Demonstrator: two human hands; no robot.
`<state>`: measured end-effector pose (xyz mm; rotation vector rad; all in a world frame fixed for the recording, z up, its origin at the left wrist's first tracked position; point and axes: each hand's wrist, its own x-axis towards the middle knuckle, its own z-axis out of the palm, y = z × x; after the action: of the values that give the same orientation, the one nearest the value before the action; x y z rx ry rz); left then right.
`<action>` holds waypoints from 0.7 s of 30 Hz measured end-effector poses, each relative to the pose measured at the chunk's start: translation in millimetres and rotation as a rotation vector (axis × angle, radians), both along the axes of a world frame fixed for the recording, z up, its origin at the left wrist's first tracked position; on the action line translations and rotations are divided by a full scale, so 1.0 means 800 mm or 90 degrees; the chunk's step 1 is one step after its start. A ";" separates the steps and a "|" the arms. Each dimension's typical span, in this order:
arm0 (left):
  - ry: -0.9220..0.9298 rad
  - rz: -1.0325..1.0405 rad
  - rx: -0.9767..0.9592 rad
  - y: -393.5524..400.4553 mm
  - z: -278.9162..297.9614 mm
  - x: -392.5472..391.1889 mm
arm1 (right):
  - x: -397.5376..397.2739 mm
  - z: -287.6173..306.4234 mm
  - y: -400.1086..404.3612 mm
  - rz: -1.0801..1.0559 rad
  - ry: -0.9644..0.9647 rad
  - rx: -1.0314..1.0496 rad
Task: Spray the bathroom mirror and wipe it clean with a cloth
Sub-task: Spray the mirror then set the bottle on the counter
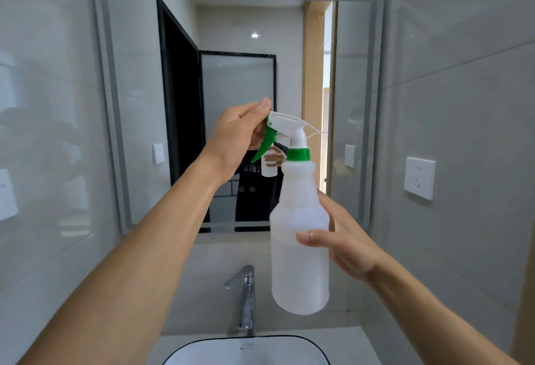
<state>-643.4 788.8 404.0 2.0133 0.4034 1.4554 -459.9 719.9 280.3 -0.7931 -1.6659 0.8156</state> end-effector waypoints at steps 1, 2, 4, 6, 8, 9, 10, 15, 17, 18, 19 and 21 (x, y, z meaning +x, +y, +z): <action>-0.006 -0.010 -0.005 0.001 -0.002 -0.002 | 0.000 0.000 0.000 0.000 0.002 -0.002; -0.014 -0.021 -0.009 0.002 -0.003 -0.004 | 0.000 0.000 0.000 -0.001 0.002 -0.003; -0.035 -0.043 -0.016 0.003 -0.006 -0.007 | 0.001 0.001 -0.001 -0.008 -0.002 -0.003; -0.039 -0.026 -0.004 0.002 -0.008 -0.008 | 0.002 0.000 0.000 -0.009 -0.010 -0.005; -0.048 0.008 0.016 0.002 -0.009 -0.006 | 0.001 0.000 0.001 -0.009 -0.015 -0.004; -0.052 0.024 0.021 0.003 -0.009 -0.005 | 0.000 0.000 0.001 -0.008 -0.014 -0.004; -0.051 0.039 0.024 0.003 -0.009 -0.004 | 0.000 0.000 0.001 -0.008 -0.012 -0.004; -0.063 0.120 0.025 0.003 -0.005 0.003 | -0.003 -0.003 0.002 -0.023 -0.028 0.002; -0.081 0.130 -0.011 0.001 -0.004 0.006 | -0.003 -0.005 0.002 -0.030 -0.035 0.006; -0.090 0.131 -0.039 0.000 -0.004 0.008 | -0.003 -0.006 0.003 -0.033 -0.037 0.005; -0.096 0.132 -0.065 -0.001 -0.004 0.010 | -0.004 -0.007 0.003 -0.037 -0.035 0.004; -0.100 0.139 -0.103 -0.002 -0.007 0.012 | -0.004 -0.008 0.004 -0.049 -0.027 0.002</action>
<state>-634.1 787.0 398.6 1.7567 0.6675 1.6440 -463.3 722.9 273.7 -0.8721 -1.6637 0.7472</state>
